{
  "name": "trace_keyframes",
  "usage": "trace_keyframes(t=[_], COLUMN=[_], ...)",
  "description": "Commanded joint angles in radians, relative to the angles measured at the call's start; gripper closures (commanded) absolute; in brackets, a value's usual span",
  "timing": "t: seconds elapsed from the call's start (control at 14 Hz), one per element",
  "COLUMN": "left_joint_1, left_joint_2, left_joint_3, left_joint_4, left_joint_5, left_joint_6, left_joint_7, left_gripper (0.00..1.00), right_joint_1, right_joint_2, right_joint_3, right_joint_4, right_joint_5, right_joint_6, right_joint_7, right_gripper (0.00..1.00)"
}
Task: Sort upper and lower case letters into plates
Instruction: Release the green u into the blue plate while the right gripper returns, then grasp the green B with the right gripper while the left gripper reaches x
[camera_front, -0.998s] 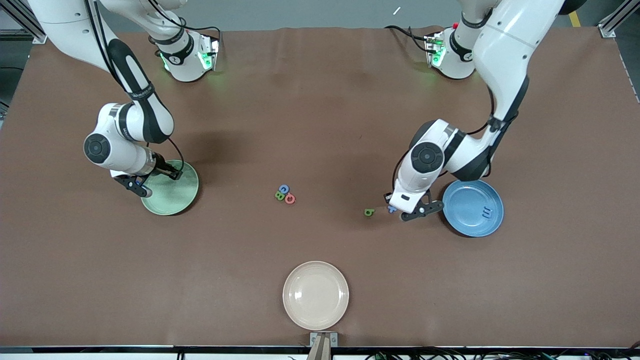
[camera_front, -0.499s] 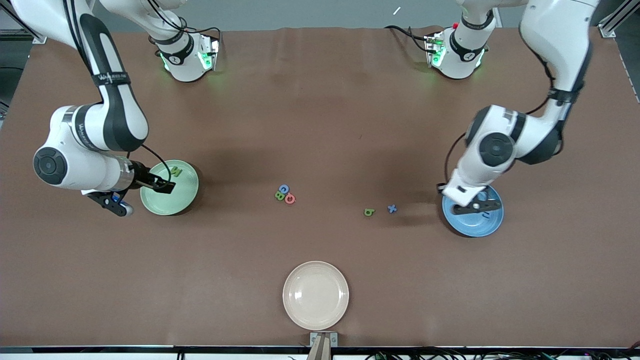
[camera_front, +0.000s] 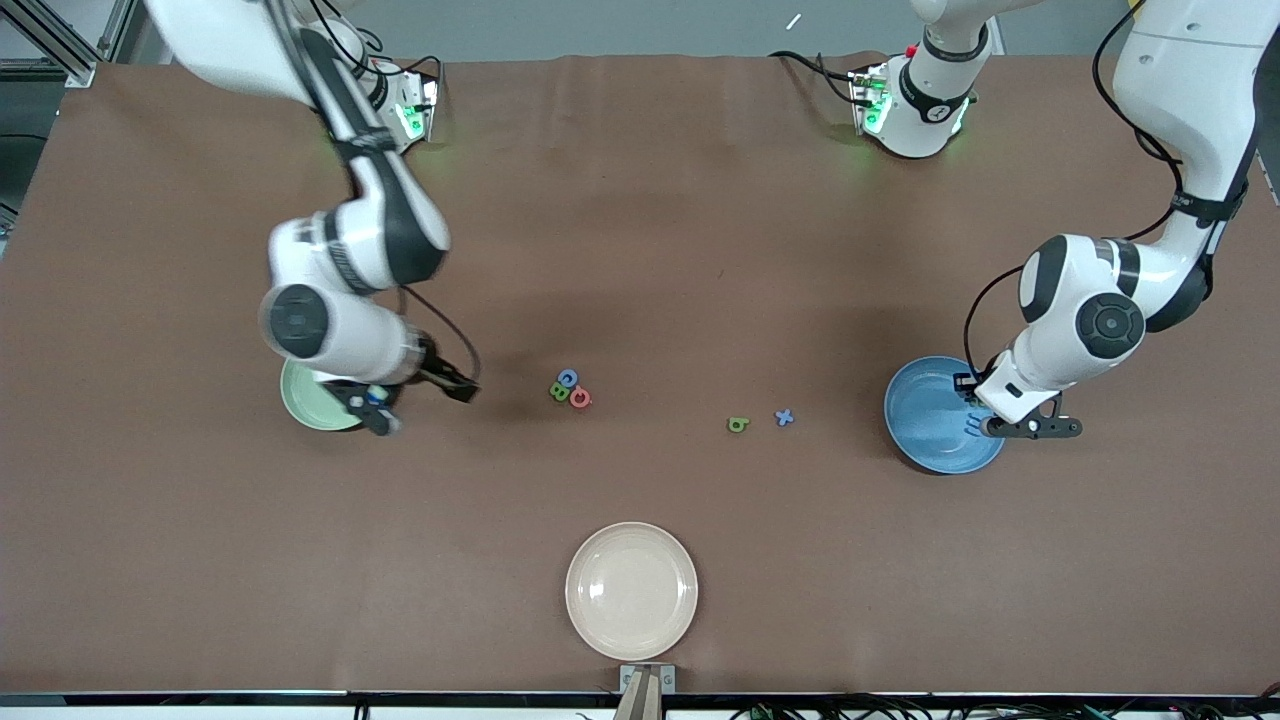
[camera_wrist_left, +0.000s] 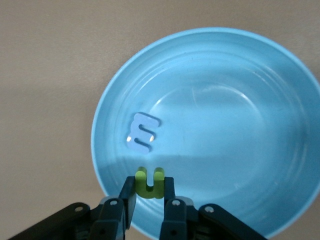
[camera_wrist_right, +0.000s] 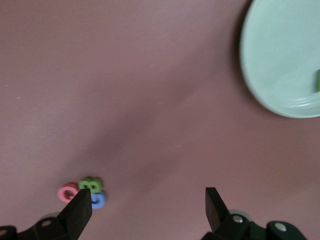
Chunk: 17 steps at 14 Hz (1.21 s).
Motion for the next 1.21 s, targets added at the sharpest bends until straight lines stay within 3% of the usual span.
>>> trace_keyframes(t=[0.0,0.5,0.71,0.93,1.0,1.07,1.14], left_joint_1=[-0.002,-0.005,-0.005,-0.005,-0.005,-0.007,-0.008], left_joint_2=[0.034,0.037,0.046,0.046,0.043,0.037,0.028], left_joint_3=[-0.009,-0.009,-0.007,-0.007,-0.009,-0.009,-0.009], left_joint_4=[0.018,0.006,0.006,0.006,0.006,0.006,0.008], left_joint_5=[0.024,0.024,0.024,0.024,0.024,0.024,0.024], left_joint_6=[0.026,0.017,0.017,0.017,0.015,0.015,0.012], left_joint_7=[0.005,0.001,0.0,0.0,0.0,0.0,0.0], left_gripper=[0.88,0.84,0.8,0.77,0.66,0.29,0.01], right_joint_1=[0.061,0.113,0.139,0.151,0.159,0.162,0.166], right_joint_2=[0.109,0.214,0.245,0.262,0.271,0.281,0.288], right_joint_3=[-0.013,-0.013,-0.014,-0.013,-0.014,-0.014,-0.014], right_joint_4=[0.071,0.115,0.115,0.113,0.111,0.108,0.104], right_joint_5=[0.014,0.004,0.002,0.002,0.001,0.001,0.001], right_joint_6=[0.086,0.177,0.218,0.237,0.25,0.267,0.286], right_joint_7=[0.137,0.15,0.15,0.148,0.148,0.15,0.148], right_gripper=[0.0,0.01,0.26,0.28,0.28,0.28,0.28])
